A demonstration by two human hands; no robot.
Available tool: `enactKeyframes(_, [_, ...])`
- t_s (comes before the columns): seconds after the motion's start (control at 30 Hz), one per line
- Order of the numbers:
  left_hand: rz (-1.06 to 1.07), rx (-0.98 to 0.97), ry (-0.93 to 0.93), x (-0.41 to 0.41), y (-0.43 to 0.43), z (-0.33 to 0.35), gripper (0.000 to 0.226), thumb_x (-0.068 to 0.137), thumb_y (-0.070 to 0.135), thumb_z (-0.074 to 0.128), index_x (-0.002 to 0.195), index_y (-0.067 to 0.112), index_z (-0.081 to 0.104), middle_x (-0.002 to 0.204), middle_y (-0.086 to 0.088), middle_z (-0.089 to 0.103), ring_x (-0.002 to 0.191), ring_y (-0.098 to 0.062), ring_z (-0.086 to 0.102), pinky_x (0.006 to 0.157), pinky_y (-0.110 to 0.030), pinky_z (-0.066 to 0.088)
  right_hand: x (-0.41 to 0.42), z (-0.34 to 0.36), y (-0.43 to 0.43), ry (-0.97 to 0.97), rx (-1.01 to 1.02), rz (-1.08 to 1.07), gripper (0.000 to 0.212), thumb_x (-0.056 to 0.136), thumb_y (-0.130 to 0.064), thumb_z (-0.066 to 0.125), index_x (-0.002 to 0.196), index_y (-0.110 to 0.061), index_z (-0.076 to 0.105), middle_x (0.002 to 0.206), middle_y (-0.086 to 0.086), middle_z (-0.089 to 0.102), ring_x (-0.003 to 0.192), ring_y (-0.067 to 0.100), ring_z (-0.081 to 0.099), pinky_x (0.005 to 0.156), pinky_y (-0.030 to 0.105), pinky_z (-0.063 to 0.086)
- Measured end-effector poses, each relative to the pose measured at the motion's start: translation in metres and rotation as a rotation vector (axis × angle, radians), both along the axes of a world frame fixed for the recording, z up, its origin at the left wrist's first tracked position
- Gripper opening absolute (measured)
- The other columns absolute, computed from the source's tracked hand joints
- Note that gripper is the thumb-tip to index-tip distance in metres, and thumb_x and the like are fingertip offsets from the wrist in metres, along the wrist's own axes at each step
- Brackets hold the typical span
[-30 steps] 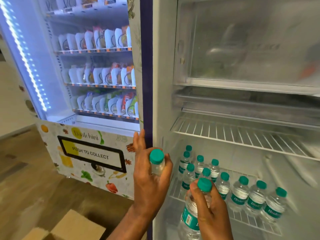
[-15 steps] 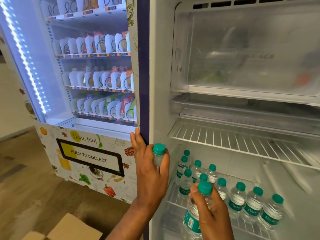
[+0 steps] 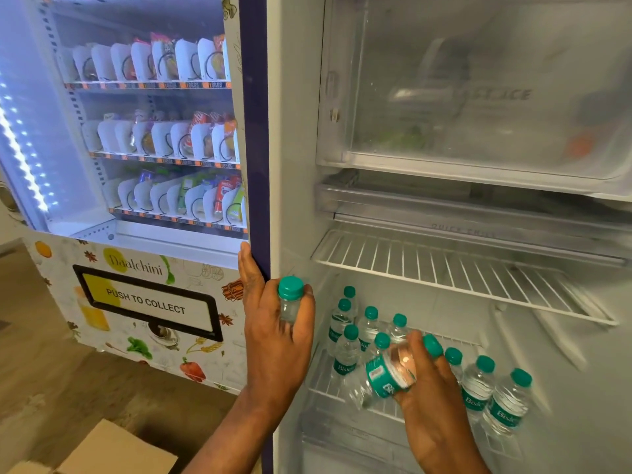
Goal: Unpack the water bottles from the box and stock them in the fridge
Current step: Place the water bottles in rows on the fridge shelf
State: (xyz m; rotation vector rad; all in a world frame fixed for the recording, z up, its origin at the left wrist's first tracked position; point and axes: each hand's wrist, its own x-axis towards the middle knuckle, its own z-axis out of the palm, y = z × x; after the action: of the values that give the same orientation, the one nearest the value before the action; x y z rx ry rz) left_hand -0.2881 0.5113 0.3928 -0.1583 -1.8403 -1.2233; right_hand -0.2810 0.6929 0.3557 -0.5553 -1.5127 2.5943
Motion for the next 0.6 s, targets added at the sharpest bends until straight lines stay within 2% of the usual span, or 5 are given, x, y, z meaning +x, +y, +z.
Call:
enactKeyframes(0.23, [-0.030, 0.034, 0.024, -0.004, 0.003, -0.002, 0.032, 0.097, 0.036, 0.057, 0.104, 0.005, 0.065, 0.174, -0.001, 0.011, 0.160, -0.013, 0.011, 0.123, -0.017, 0.019, -0.044, 0.002, 0.014, -0.023, -0.283, -0.005, 0.051, 0.088, -0.049, 0.062, 0.130, -0.019, 0.057, 0.123, 0.012, 0.065, 0.108, 0.031, 0.066, 0.097, 0.058, 0.048])
enactKeyframes(0.33, [-0.027, 0.045, 0.038, -0.006, 0.004, -0.004, 0.032, 0.097, 0.035, 0.057, 0.103, 0.005, 0.065, 0.174, -0.001, 0.011, 0.160, -0.016, 0.011, 0.125, -0.022, 0.021, -0.069, 0.010, 0.014, 0.003, -0.307, -0.079, 0.053, 0.089, -0.046, 0.063, 0.132, -0.017, 0.054, 0.124, 0.012, 0.064, 0.106, 0.028, 0.066, 0.099, 0.056, 0.048])
enactKeyframes(0.43, [-0.007, 0.063, 0.040, -0.009, 0.006, -0.008, 0.029, 0.097, 0.037, 0.057, 0.103, 0.009, 0.064, 0.174, 0.002, 0.009, 0.160, -0.019, 0.013, 0.127, -0.041, 0.026, -0.097, 0.015, 0.013, -0.013, -0.268, -0.175, 0.042, 0.093, -0.036, 0.064, 0.129, -0.016, 0.054, 0.124, 0.011, 0.064, 0.107, 0.026, 0.065, 0.098, 0.052, 0.050])
enactKeyframes(0.5, [0.016, 0.070, 0.045, -0.011, 0.008, -0.010, 0.028, 0.098, 0.039, 0.057, 0.104, 0.012, 0.062, 0.174, 0.004, 0.008, 0.160, -0.021, 0.014, 0.123, -0.055, 0.031, -0.115, 0.015, 0.013, 0.001, -0.259, -0.196, 0.039, 0.094, -0.030, 0.063, 0.130, -0.017, 0.055, 0.126, 0.010, 0.063, 0.110, 0.026, 0.065, 0.098, 0.052, 0.049])
enactKeyframes(0.6, [0.055, 0.065, 0.054, -0.014, 0.010, -0.014, 0.032, 0.098, 0.039, 0.056, 0.107, 0.009, 0.063, 0.174, 0.003, 0.007, 0.159, -0.026, 0.017, 0.117, -0.061, 0.036, -0.136, 0.014, 0.013, 0.053, -0.235, -0.190, 0.034, 0.095, -0.032, 0.062, 0.127, -0.024, 0.058, 0.120, 0.007, 0.066, 0.107, 0.024, 0.065, 0.098, 0.050, 0.050])
